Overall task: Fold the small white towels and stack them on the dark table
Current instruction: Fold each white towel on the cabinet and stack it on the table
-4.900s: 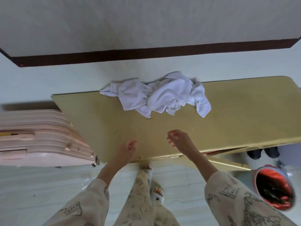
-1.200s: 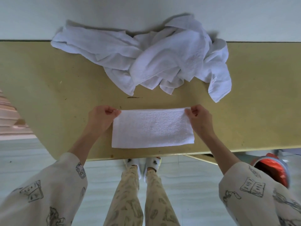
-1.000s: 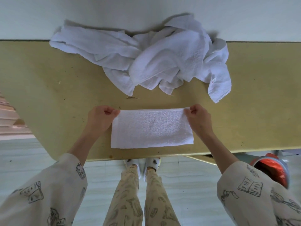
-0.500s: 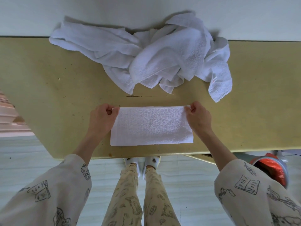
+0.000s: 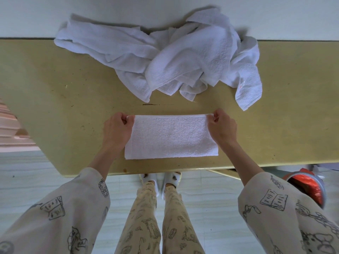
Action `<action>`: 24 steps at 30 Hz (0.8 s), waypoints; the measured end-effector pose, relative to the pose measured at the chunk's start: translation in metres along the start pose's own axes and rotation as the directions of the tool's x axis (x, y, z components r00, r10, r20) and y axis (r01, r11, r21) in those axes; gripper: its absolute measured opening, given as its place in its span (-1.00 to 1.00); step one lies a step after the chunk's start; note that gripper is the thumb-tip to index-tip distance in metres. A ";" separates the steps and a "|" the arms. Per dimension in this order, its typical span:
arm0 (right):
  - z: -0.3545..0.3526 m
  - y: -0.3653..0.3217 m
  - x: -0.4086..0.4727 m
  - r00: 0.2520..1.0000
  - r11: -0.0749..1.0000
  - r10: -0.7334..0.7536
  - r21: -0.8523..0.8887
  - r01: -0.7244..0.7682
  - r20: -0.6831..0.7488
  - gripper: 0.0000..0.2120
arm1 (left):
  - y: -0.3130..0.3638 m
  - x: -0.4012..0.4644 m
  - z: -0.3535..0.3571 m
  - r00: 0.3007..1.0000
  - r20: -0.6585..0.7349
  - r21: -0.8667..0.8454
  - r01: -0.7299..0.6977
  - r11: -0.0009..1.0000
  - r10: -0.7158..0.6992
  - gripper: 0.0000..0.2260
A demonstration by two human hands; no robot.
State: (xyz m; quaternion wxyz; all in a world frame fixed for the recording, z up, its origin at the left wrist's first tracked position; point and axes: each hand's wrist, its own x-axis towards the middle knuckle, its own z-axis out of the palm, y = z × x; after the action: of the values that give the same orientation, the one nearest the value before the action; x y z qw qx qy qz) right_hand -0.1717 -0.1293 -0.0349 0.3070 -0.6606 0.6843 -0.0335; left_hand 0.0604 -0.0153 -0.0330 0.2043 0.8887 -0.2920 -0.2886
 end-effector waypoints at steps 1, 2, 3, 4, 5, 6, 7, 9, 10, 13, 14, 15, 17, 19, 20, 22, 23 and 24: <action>0.001 0.000 -0.001 1.000 1.000 -0.001 -0.006 0.001 -0.001 -0.83 | 0.001 0.000 0.001 1.000 -0.002 0.008 0.002 1.000 -0.002 -0.79; 0.001 0.000 -0.001 1.000 1.000 -0.002 -0.007 0.002 0.000 -0.82 | 0.002 0.000 0.001 1.000 -0.003 0.021 0.003 1.000 -0.003 -0.80; 0.002 0.000 -0.002 1.000 1.000 -0.007 -0.004 0.007 -0.001 -0.82 | 0.002 -0.001 0.001 1.000 0.000 0.034 0.010 0.999 -0.010 -0.79; 0.001 0.000 -0.002 1.000 1.000 -0.006 0.009 0.007 -0.001 -0.82 | 0.003 -0.002 0.001 1.000 0.001 0.038 0.020 0.999 -0.020 -0.78; 0.000 0.000 -0.003 1.000 0.999 -0.001 0.045 0.001 0.000 -0.83 | 0.002 -0.002 0.000 0.999 -0.006 0.027 0.036 0.999 -0.036 -0.77; -0.002 0.001 -0.003 1.000 0.994 0.019 0.107 -0.020 0.001 -0.83 | 0.002 -0.002 -0.001 0.998 -0.022 -0.004 0.059 0.998 -0.059 -0.77; -0.004 0.002 -0.003 0.999 0.982 0.051 0.184 -0.050 0.002 -0.84 | 0.002 -0.004 -0.004 0.996 -0.042 -0.039 0.079 0.996 -0.081 -0.76; -0.007 0.006 -0.006 0.994 0.936 0.108 0.337 -0.102 -0.001 -0.85 | -0.001 -0.010 -0.007 0.986 -0.165 0.043 0.035 0.998 -0.027 -0.71; -0.008 0.010 -0.008 0.992 0.916 0.128 0.385 -0.114 -0.012 -0.85 | -0.003 -0.015 -0.006 0.971 -0.227 0.174 -0.037 0.984 0.077 -0.69; -0.006 0.017 -0.021 0.980 0.916 0.121 0.399 -0.048 -0.159 -0.78 | -0.007 -0.042 0.011 0.853 -0.193 0.419 -0.375 0.827 0.485 -0.74; -0.004 0.017 -0.027 0.961 0.942 0.033 0.330 0.063 -0.276 -0.77 | -0.007 -0.051 0.021 0.803 -0.122 0.435 -0.485 0.759 0.583 -0.75; 0.001 0.015 -0.035 0.923 0.953 -0.104 0.227 0.199 -0.371 -0.76 | -0.007 -0.058 0.032 0.758 -0.048 0.437 -0.570 0.696 0.651 -0.76; 0.019 0.010 -0.050 0.825 0.894 -0.415 -0.004 0.447 -0.383 -0.73 | -0.004 -0.065 0.053 0.713 0.067 0.451 -0.645 0.616 0.698 -0.75; 0.046 0.006 -0.060 0.745 0.779 -0.627 -0.157 0.607 -0.228 -0.69 | 0.000 -0.062 0.067 0.727 0.135 0.481 -0.642 0.598 0.673 -0.71; 0.057 0.006 -0.062 0.731 0.747 -0.663 -0.191 0.636 -0.162 -0.66 | 0.002 -0.058 0.071 0.736 0.165 0.484 -0.640 0.597 0.656 -0.68; 0.069 0.009 -0.057 0.765 0.763 -0.635 -0.246 0.598 -0.109 -0.60 | 0.000 -0.051 0.075 0.739 0.209 0.480 -0.648 0.591 0.641 -0.62; 0.070 0.014 -0.053 0.794 0.784 -0.599 -0.280 0.555 -0.103 -0.56 | -0.002 -0.047 0.074 0.739 0.225 0.482 -0.651 0.586 0.635 -0.59; 0.069 0.019 -0.049 0.818 0.797 -0.567 -0.318 0.514 -0.099 -0.51 | -0.004 -0.043 0.073 0.738 0.237 0.489 -0.653 0.579 0.632 -0.56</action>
State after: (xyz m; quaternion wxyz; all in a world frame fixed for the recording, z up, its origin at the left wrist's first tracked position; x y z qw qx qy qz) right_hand -0.1594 -0.0565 -0.0814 0.1225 -0.8587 0.4900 -0.0868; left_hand -0.0124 0.0014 -0.0726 0.0293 0.7362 -0.6660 -0.1163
